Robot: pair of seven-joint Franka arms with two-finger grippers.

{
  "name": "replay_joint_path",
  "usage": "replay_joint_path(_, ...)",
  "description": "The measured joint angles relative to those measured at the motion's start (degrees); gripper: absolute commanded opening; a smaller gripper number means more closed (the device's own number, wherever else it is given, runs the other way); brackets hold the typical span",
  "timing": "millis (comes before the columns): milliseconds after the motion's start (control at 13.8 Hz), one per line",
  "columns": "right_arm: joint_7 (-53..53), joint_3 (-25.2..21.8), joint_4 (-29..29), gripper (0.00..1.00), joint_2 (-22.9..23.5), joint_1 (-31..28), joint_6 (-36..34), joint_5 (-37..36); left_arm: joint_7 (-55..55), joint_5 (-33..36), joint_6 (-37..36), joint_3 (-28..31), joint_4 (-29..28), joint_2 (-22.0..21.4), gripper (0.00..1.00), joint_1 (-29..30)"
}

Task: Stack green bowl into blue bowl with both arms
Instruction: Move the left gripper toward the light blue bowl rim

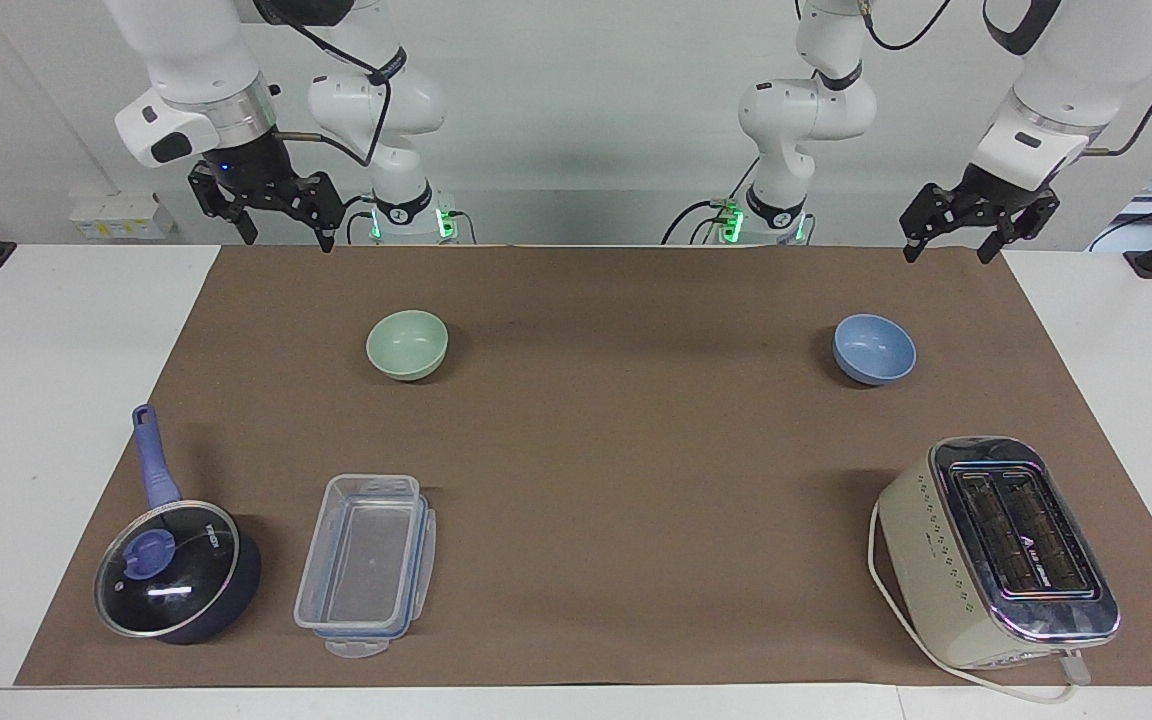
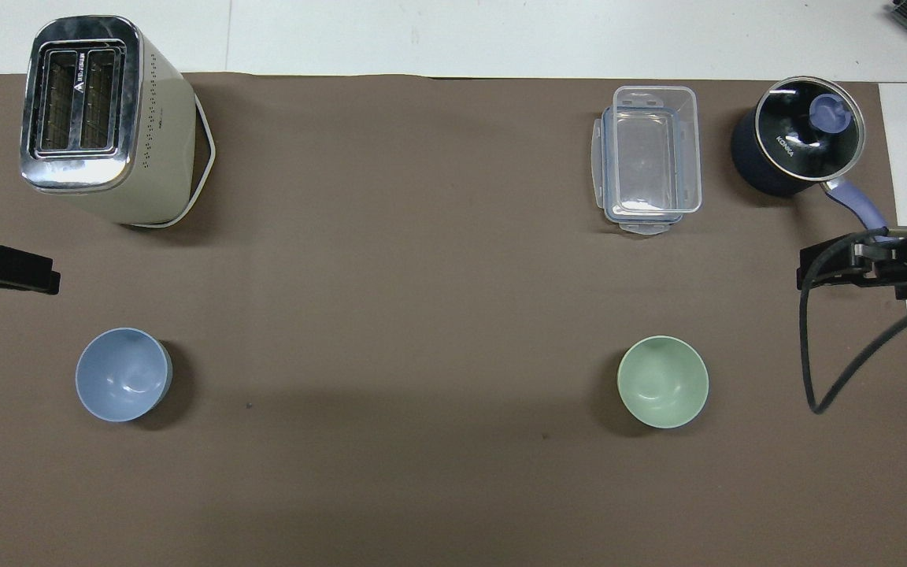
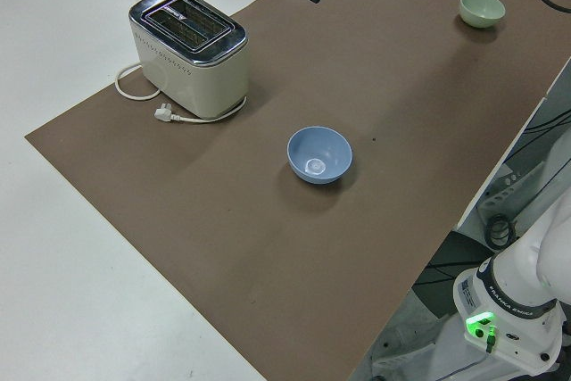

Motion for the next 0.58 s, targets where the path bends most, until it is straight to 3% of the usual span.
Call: replay_joint_path(580,0.0,0.0,0.0,1.00,0.0,0.0,0.0,0.0,0.0,0.0,-0.7,0.0,-0.6,0.2,1.00,0.0)
